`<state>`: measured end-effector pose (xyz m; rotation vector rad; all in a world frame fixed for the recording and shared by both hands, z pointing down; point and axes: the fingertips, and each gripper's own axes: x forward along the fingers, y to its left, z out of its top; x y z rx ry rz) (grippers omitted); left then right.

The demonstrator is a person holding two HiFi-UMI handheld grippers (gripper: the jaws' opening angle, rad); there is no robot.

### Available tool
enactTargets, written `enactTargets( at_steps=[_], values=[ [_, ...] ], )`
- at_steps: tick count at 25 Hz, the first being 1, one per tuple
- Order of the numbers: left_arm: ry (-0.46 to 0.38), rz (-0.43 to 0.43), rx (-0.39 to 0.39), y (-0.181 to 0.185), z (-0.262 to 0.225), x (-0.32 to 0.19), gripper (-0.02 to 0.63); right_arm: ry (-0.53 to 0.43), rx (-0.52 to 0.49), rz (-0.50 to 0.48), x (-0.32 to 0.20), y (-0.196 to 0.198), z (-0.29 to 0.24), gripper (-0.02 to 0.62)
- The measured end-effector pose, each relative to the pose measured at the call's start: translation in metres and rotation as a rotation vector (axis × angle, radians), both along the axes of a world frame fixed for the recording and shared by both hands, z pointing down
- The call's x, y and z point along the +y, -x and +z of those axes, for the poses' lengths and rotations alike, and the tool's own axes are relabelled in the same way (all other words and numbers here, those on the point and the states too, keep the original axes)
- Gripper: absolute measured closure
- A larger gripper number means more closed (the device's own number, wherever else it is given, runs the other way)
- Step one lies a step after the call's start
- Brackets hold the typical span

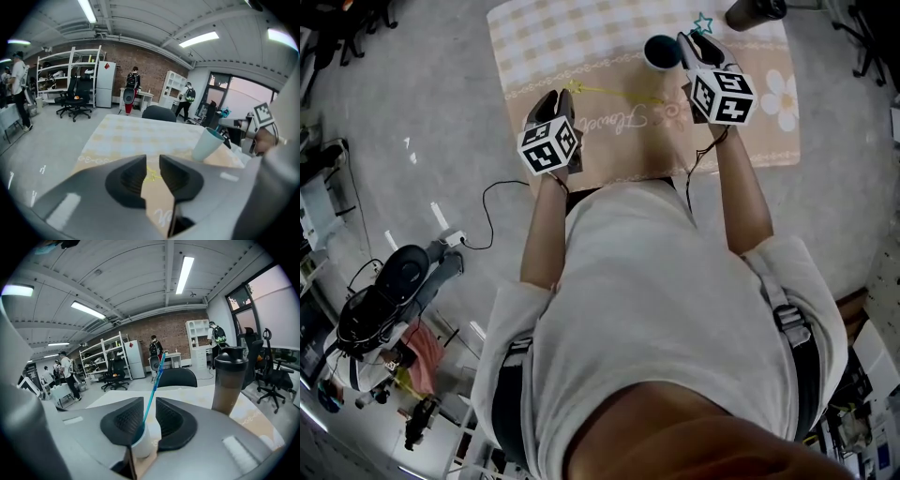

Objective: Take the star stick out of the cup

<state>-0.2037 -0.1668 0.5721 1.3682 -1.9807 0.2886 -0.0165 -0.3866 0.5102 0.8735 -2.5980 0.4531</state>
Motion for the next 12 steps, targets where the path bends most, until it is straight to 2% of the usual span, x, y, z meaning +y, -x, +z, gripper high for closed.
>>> enactTargets(
  at_steps=[2, 8, 12],
  values=[
    [-0.002, -0.001, 0.002, 0.001, -0.001, 0.001, 0.520, -0.016, 0.000, 0.007, -0.001, 0.001, -0.005, 0.554],
    [-0.013, 0.005, 0.011, 0.008, -0.004, 0.006, 0.525, -0.067, -0.014, -0.008, 0.013, 0.014, -0.029, 0.581],
    [-0.030, 0.017, 0.010, -0.001, -0.011, -0.002, 0.525, -0.178, 0.012, -0.019, 0.009, 0.005, -0.061, 0.581]
  ],
)
